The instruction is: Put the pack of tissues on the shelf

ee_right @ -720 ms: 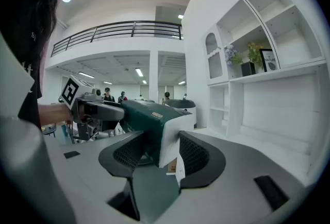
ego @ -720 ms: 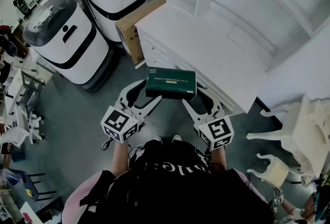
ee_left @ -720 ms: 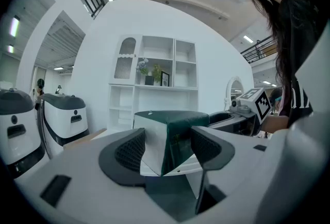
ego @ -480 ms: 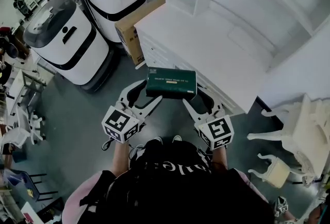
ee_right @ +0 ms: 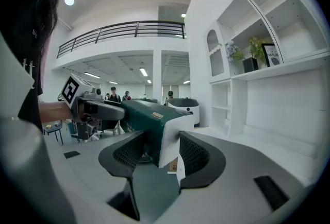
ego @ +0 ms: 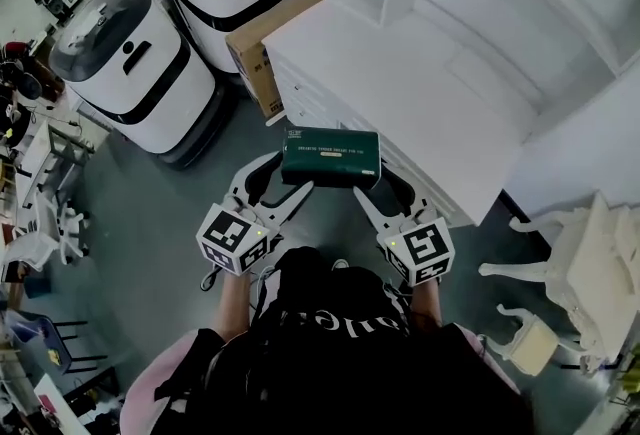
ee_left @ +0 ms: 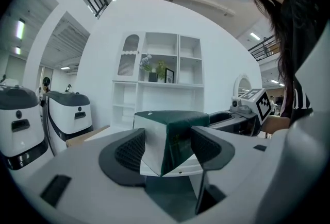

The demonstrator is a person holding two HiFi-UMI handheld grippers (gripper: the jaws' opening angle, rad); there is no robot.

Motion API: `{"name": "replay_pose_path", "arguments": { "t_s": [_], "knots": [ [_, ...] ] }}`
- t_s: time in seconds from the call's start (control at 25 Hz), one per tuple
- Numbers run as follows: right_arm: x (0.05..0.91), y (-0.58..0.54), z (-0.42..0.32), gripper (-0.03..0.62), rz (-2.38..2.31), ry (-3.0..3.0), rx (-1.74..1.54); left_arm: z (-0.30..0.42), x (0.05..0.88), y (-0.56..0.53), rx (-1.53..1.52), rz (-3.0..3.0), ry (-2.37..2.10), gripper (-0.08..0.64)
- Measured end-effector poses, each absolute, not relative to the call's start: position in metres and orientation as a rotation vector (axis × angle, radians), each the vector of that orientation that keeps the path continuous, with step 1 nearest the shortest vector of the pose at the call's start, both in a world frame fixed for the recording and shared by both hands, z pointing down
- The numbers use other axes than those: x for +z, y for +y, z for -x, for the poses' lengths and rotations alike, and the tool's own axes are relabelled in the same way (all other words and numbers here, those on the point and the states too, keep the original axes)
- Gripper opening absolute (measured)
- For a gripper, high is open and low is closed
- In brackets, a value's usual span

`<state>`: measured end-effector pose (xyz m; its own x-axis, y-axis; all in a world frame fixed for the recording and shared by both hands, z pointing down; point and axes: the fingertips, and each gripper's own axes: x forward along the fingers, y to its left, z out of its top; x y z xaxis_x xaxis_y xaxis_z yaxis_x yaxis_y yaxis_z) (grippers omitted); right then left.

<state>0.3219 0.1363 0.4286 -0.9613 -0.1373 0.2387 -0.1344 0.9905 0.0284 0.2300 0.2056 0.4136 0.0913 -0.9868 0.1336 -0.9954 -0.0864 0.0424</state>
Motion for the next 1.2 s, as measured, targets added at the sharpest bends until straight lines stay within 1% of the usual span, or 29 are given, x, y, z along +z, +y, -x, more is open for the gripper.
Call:
{"name": "replay_pose_path", "arguments": {
  "t_s": [0.36, 0.64, 0.88, 1.2],
  "knots": [
    [0.436, 0.126, -0.3, 0.237, -0.113, -2.893, 0.004, -0.212, 0.42, 0.2, 0.109, -2.142, -2.084, 0.288],
    [0.443, 0.119, -0.258, 0.237, -0.087, -2.88, 0.022, -0.171, 0.426, 0.195, 0.109, -2.108, -2.091, 0.288],
    [0.449, 0.107, -0.198, 0.237, -0.119, -2.859, 0.028, -0.109, 0.433, 0.18, 0.108, -2.135, -2.057, 0.288],
    [0.443, 0.092, -0.089, 0.238, -0.205, -2.84, 0.053, 0.005, 0.427, 0.159, 0.097, -2.201, -1.991, 0.287]
  ]
}}
